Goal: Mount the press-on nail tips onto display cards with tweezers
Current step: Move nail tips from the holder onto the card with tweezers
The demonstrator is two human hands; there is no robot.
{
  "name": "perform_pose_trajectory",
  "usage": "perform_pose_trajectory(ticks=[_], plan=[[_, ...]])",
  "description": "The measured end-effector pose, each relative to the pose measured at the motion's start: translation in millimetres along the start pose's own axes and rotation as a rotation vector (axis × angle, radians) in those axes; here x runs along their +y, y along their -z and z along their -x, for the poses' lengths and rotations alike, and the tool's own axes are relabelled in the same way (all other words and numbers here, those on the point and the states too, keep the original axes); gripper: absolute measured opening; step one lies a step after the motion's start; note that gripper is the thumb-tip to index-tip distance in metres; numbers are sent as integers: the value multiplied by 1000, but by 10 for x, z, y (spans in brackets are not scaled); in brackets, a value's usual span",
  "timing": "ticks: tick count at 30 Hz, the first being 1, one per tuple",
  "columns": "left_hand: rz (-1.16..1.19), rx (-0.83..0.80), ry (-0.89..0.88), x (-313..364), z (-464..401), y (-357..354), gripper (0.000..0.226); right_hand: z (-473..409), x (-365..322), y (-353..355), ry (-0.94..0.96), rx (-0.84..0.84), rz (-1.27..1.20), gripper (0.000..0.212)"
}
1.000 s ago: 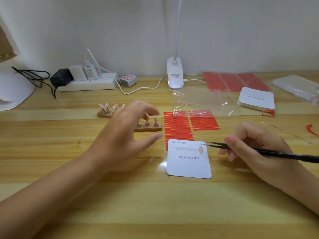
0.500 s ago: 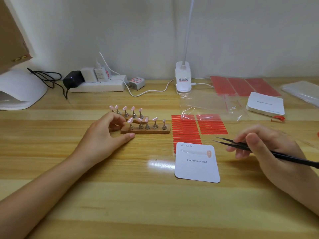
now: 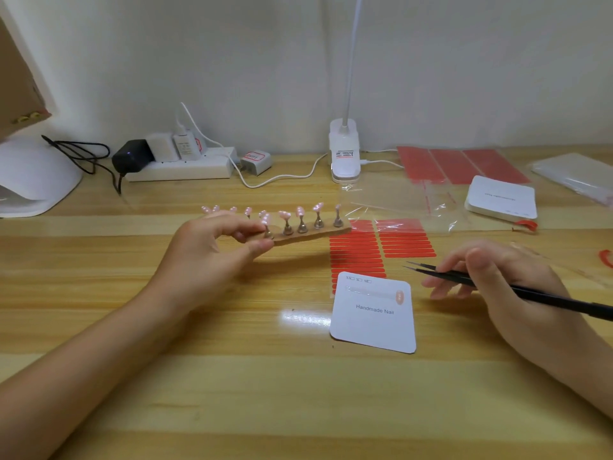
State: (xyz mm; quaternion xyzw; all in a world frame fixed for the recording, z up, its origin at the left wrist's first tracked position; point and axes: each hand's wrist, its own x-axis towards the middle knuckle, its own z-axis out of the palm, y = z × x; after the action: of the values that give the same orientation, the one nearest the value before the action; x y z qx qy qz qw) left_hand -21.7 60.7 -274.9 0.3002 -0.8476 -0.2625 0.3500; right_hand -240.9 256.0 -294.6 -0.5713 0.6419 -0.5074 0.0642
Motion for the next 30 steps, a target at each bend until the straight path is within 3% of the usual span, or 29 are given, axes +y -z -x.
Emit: perform_pose_trajectory(ticks=[5,9,12,14,16,18,22,26,30], plan=[[35,-69,-42,85,-90,-234,27,20,2,4,-7,-5,-21,62],[109,-107,-44,157,-156,-375,26,20,7,20,-38,109,-11,47],[192,-193,-108,281,-210,-386,27,-49,-46,41,-160,245,-184,39],[253,-305,-189,388,-241,-354,26,-134,-119,90,-272,254,-295,46],[293,-381,-272,478,-267,-326,32,-223,-176,146,-387,153,-302,57],[331,-431,-318,539,-296,-325,39,-300,-210,152,-440,-19,-301,47],[563,-518,-162,595,-341,-402,37,-412,-251,51,-501,-313,-525,27],[723,-492,32,525,-345,-481,25,-481,-289,-52,-595,-377,-801,24],[829,-449,134,506,-364,-512,25,-526,-300,-89,-595,-350,-874,24]])
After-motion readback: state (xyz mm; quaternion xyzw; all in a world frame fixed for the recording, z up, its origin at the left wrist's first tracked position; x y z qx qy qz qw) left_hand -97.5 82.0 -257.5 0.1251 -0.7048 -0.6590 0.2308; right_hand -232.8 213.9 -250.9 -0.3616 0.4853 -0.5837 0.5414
